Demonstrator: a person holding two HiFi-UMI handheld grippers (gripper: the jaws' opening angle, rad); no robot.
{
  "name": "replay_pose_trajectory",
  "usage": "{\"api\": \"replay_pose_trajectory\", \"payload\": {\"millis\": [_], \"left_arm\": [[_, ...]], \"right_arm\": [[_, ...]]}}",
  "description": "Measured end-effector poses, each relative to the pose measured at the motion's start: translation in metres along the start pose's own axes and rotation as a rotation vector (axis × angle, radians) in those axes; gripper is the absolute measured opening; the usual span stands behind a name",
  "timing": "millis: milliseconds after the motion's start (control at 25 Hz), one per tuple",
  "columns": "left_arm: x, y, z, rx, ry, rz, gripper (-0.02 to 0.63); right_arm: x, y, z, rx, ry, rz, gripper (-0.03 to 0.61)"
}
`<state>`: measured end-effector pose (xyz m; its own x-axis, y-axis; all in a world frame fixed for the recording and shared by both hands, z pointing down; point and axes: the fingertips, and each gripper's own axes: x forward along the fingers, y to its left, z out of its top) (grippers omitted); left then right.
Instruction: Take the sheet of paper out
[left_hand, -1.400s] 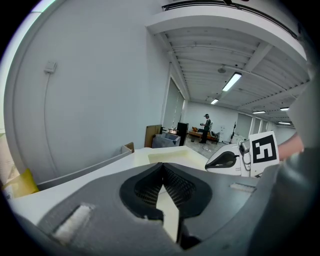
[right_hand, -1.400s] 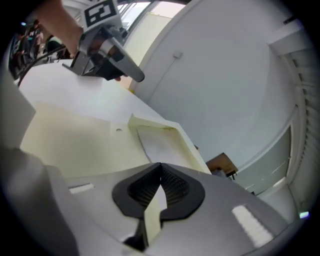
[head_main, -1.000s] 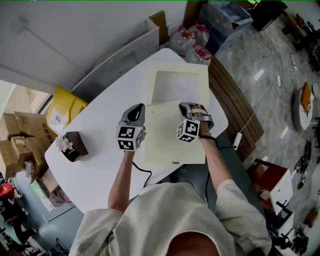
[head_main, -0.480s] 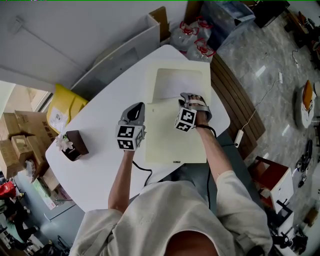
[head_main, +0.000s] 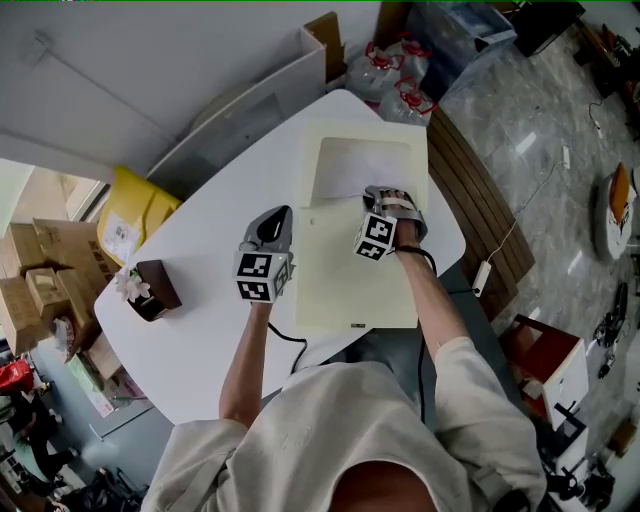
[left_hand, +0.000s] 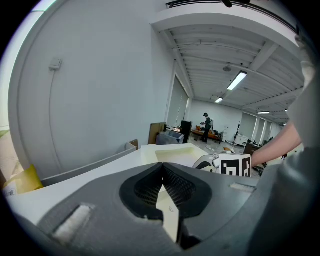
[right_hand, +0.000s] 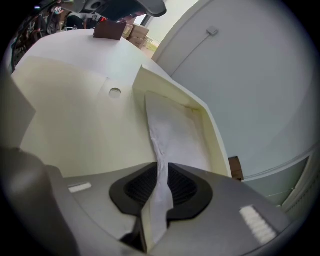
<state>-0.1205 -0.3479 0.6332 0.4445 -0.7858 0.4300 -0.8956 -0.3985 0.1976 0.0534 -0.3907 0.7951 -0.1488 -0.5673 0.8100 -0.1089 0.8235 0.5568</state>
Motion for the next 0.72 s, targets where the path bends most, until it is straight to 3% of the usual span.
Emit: {"api": "replay_pose_trajectory", "payload": {"millis": [200,720], "left_arm": [[0.000,0.000,-0.001,-0.002,-0.002,-0.002,0.002],[-0.004,-0.002,-0.003,-0.002,-0.003,-0.005,0.002]], "right_arm": [[0.003,0.007,-0.001,0.010,0.002,0.017,0.001],[-0.015,0.023,0.004,0.029,-0.014,0.033,0.000]]}}
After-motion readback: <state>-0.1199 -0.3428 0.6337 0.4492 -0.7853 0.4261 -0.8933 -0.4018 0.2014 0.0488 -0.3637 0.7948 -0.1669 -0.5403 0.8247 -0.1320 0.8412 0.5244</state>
